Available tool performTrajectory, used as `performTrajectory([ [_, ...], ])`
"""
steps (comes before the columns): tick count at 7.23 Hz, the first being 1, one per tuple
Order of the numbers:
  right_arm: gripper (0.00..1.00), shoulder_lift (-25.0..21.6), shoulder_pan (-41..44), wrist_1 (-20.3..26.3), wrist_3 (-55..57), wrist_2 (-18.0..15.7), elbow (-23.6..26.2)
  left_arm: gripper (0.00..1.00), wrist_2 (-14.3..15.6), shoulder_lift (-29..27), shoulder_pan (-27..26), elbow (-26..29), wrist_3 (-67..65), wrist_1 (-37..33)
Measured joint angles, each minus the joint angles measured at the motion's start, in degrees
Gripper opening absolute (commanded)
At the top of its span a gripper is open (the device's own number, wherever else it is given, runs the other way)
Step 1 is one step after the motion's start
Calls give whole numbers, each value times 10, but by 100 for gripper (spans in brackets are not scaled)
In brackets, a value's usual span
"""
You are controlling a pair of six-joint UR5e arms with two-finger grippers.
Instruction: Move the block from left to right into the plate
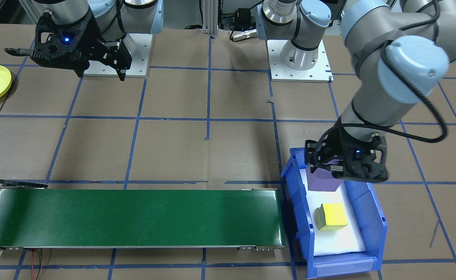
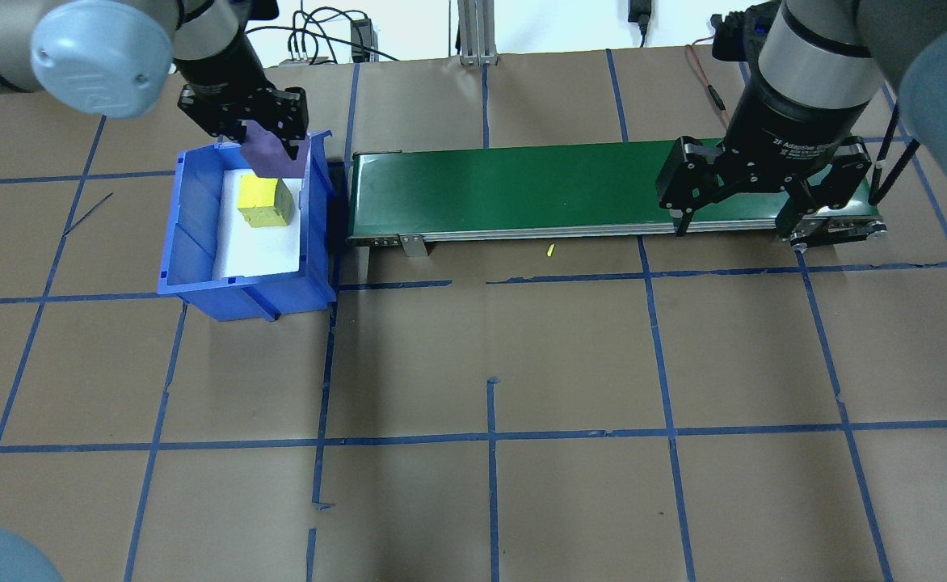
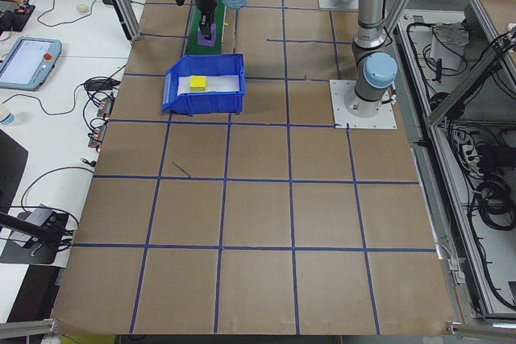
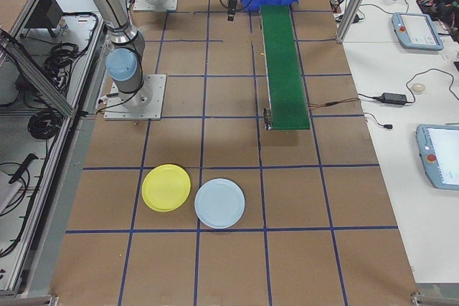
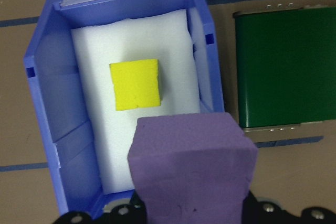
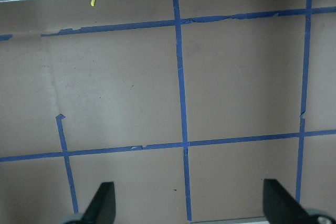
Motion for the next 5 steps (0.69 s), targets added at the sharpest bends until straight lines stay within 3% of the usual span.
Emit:
performTrajectory([
  [4, 100, -2, 0, 1, 0, 0, 0, 33, -5, -86, -62, -3, -60, 107],
  [5, 100, -2, 0, 1, 0, 1, 0, 53, -6, -99, -64, -4, -66, 117],
])
